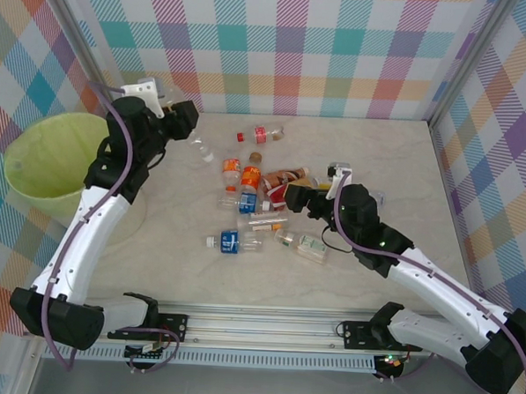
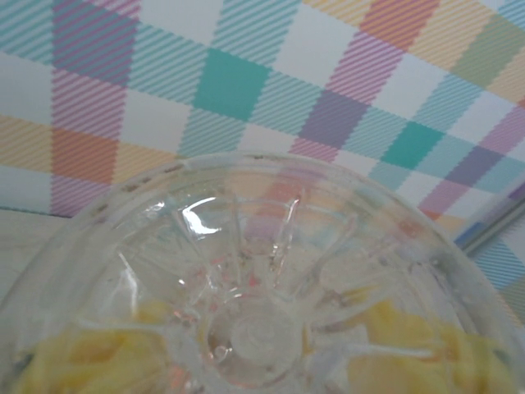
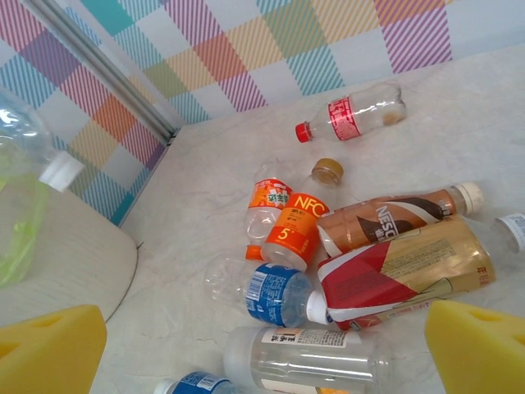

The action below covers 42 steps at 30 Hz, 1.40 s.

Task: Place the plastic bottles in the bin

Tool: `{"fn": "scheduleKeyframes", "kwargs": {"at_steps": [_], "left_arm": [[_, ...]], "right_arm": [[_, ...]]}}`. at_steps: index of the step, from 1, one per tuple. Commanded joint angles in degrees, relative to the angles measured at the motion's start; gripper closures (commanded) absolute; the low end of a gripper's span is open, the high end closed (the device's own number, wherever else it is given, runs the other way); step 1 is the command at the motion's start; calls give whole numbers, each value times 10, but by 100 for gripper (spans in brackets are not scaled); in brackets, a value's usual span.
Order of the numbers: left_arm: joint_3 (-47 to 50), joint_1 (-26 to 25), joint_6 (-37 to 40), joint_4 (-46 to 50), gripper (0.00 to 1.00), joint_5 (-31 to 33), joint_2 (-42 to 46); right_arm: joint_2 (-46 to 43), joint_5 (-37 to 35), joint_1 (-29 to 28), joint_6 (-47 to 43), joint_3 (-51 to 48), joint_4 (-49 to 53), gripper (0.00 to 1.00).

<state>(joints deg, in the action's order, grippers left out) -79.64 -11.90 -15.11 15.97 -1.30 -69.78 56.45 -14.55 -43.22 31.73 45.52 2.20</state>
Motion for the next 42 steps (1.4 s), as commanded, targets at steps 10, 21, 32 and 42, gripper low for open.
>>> {"fn": "scheduleKeyframes", "kwargs": {"at_steps": [10, 21, 32, 42], "left_arm": [[-77, 126, 69, 25, 52, 183, 51], [-90, 266, 80, 82, 52, 330, 17], [-51, 349, 72, 142, 50, 418, -27], [-23, 353, 22, 169, 46, 498, -61]], "right_arm": [[32, -8, -3, 14, 18, 7, 0], [76, 20, -3, 17, 49, 0, 0], [110, 47, -3, 35, 64, -2, 0], [131, 56, -3, 41, 77, -3, 0]]}}
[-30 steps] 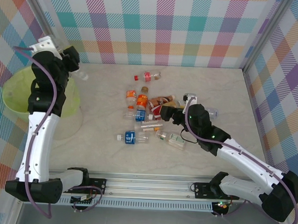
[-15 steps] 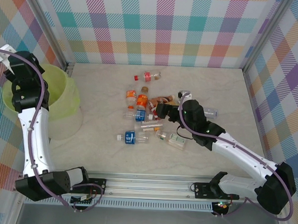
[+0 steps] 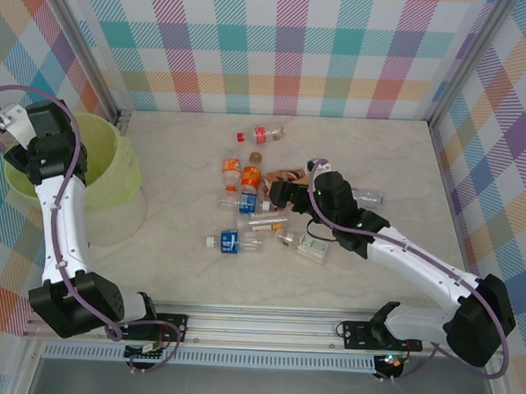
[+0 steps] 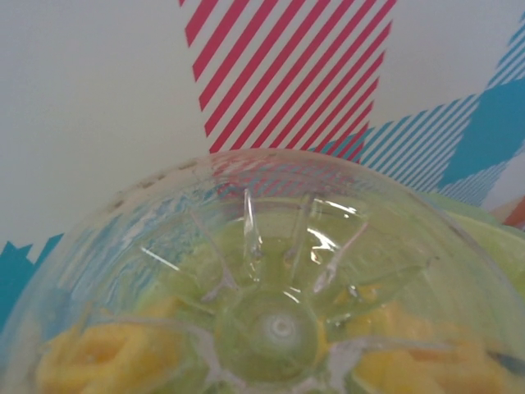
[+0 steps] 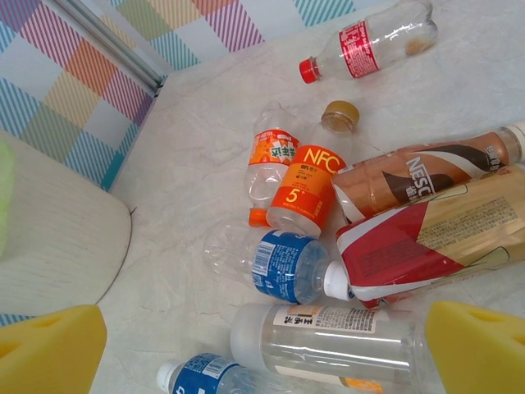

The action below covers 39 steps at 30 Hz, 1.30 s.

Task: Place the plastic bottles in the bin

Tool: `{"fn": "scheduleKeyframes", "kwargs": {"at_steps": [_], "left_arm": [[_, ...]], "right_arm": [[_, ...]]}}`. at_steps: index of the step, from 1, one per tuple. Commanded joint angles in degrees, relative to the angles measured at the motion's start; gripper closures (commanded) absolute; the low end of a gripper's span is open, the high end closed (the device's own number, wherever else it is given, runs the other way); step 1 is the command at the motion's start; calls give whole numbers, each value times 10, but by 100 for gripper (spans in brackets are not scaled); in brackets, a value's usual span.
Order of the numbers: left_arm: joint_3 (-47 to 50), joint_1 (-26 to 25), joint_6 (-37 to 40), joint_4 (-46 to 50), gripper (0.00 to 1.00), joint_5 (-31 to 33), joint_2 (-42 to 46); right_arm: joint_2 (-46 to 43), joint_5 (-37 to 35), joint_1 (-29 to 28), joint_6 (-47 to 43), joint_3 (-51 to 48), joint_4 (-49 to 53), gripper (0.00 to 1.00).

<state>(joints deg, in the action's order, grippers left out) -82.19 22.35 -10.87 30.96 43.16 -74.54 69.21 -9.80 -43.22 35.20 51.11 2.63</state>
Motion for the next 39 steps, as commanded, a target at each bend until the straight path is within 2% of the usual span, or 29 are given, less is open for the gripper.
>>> {"fn": "scheduleKeyframes", "kwargs": {"at_steps": [1, 2, 6, 11, 14, 22, 24, 30, 32, 39], "left_arm": [[-1, 10, -27, 28, 43, 70, -19], [-2, 11, -32, 35, 38, 82, -23], [-6, 11, -47, 47, 0, 96, -30], [-33, 10, -55, 64, 0, 43, -29], [-38, 1, -52, 63, 0, -18, -21], [-52, -54, -62, 55, 0, -132, -4], [-53, -82, -75, 47, 0, -160, 7], [-37, -111, -162, -10, 0, -361, 59], [-44, -147, -165, -12, 0, -394, 63], [-45, -337, -127, -15, 0, -379, 50]], "right_arm": [[6, 7, -3, 6, 21, -7, 0], [7, 8, -3, 6, 21, -6, 0], [12, 8, -3, 4, 26, 1, 0], [14, 6, -3, 3, 27, 3, 0], [16, 6, -3, 4, 26, 3, 0], [20, 9, -3, 6, 24, 0, 0], [19, 8, -3, 6, 22, 0, 0], [10, 0, -3, 8, 17, 9, 0], [5, -5, -3, 10, 10, 7, 0], [-17, -33, -3, 11, -5, 13, 0]]}}
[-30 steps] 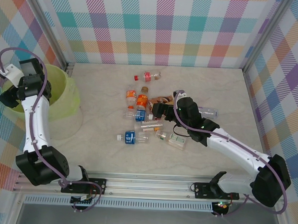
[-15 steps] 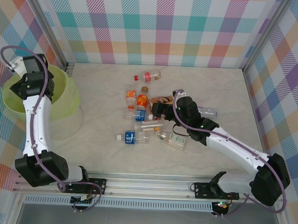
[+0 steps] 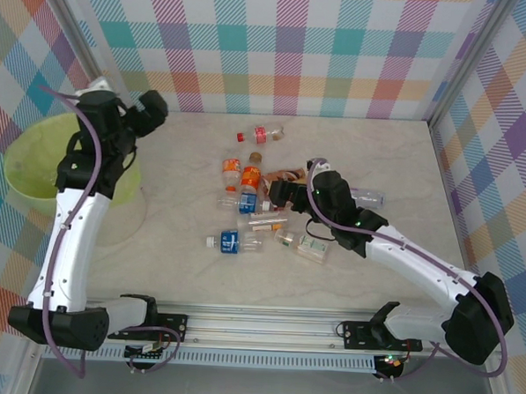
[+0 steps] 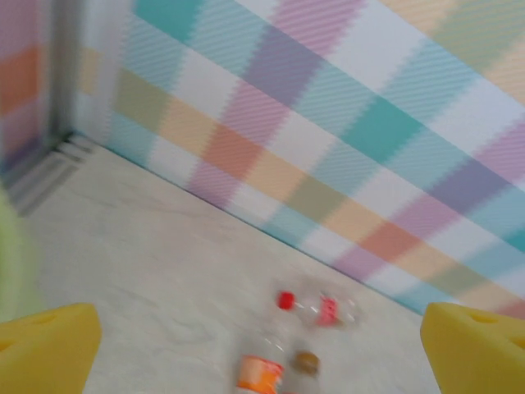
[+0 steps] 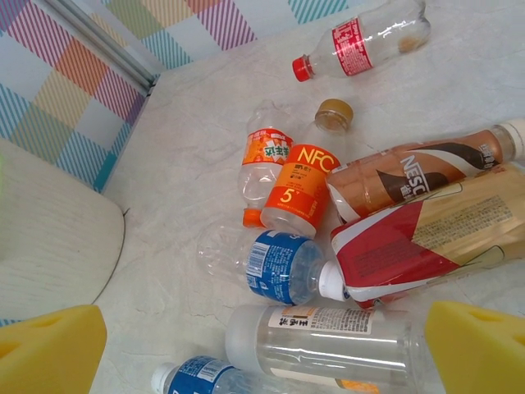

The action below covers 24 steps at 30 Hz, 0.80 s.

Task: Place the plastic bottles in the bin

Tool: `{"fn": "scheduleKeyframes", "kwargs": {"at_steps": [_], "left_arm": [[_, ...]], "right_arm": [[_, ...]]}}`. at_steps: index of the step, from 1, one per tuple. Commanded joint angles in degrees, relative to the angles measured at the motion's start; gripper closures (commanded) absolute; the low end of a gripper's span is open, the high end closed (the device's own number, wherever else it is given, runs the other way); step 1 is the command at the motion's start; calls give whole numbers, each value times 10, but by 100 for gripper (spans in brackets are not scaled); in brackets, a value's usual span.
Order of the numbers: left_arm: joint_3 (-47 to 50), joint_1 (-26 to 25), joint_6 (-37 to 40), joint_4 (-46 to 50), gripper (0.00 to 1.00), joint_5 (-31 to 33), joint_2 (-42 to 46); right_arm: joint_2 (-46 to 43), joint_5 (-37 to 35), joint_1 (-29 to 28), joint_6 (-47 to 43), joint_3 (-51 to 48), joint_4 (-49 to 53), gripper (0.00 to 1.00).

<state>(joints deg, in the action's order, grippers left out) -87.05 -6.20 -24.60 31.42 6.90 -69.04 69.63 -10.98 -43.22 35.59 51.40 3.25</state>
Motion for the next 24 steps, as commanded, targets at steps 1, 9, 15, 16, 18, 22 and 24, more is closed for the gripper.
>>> {"fn": "scheduleKeyframes", "kwargs": {"at_steps": [1, 9, 15, 16, 18, 22, 24], "left_arm": [[17, -76, 15, -35, 0, -15, -7], [39, -214, 37, -24, 0, 2, -74], [122, -288, -52, -18, 0, 38, -83], [143, -300, -69, -16, 0, 42, -79], [175, -313, -109, -1, 0, 54, -72], [256, -314, -211, 10, 0, 4, -48], [293, -318, -258, 10, 0, -29, -36]], "right_arm": [[-25, -28, -3, 10, -12, 8, 0], [-72, -90, -3, 46, -61, 18, 0], [-113, -138, -3, 64, -99, 25, 0], [-118, -145, -3, 65, -104, 26, 0], [-126, -155, -3, 68, -112, 30, 0], [-140, -170, -3, 73, -128, 30, 0], [-146, -171, -3, 74, -132, 33, 0]]}}
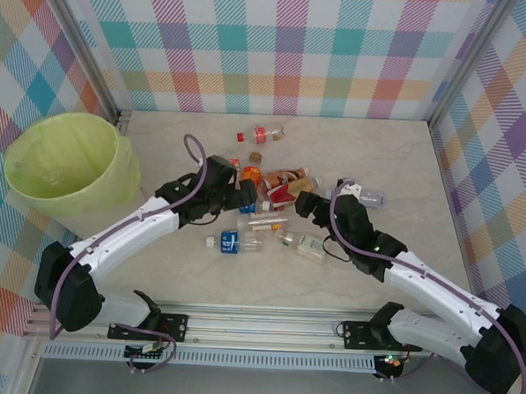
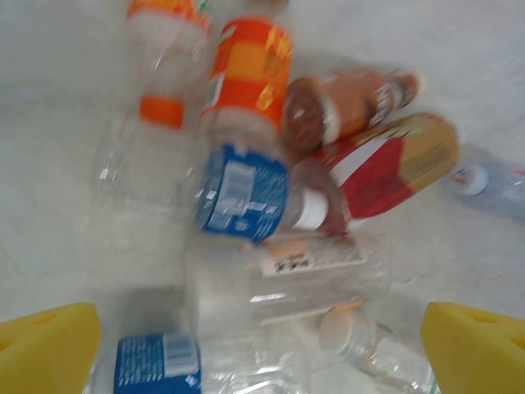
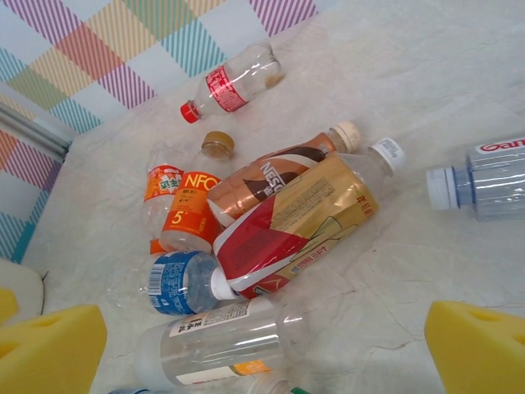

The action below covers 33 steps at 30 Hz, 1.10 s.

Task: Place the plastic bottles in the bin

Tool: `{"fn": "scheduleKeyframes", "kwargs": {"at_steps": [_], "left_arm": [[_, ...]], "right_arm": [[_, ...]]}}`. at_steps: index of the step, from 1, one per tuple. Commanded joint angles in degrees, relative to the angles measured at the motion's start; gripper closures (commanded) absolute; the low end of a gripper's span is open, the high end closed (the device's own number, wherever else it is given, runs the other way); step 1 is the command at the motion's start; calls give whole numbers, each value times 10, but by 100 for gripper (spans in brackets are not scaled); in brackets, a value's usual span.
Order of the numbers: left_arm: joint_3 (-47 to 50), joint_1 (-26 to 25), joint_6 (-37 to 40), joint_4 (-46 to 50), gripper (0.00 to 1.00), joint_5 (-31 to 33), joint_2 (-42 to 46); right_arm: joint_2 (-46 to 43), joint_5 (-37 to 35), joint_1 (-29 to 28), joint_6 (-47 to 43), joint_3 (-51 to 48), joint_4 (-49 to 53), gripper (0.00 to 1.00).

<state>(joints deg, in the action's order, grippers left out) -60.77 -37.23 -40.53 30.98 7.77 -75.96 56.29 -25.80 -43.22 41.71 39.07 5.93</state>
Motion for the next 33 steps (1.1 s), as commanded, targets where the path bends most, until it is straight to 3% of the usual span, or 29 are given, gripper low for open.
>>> {"fn": "scheduleKeyframes", "kwargs": {"at_steps": [1, 8, 15, 18, 22, 27, 33], "left_arm": [[49, -13, -124, 21, 0, -32, 46], [160, -15, -325, 8, 0, -8, 143], [132, -11, -557, 69, 0, -90, 77], [119, -11, -617, 90, 0, -122, 45], [144, -17, -707, 43, 1, -125, 27], [125, -17, -722, 28, 2, -98, -10], [174, -17, -781, -94, 10, -117, -69]], "right_arm": [[-15, -22, -3, 12, -10, 10, 0], [-32, -24, -3, 16, -45, -1, 0], [-51, -20, -3, -11, -51, 11, 0], [-67, -22, -3, -23, -67, 2, 0], [-86, -21, -3, -24, -78, 1, 0], [-98, -21, -3, -27, -88, 0, 0], [-94, -15, -3, -35, -84, 5, 0]]}}
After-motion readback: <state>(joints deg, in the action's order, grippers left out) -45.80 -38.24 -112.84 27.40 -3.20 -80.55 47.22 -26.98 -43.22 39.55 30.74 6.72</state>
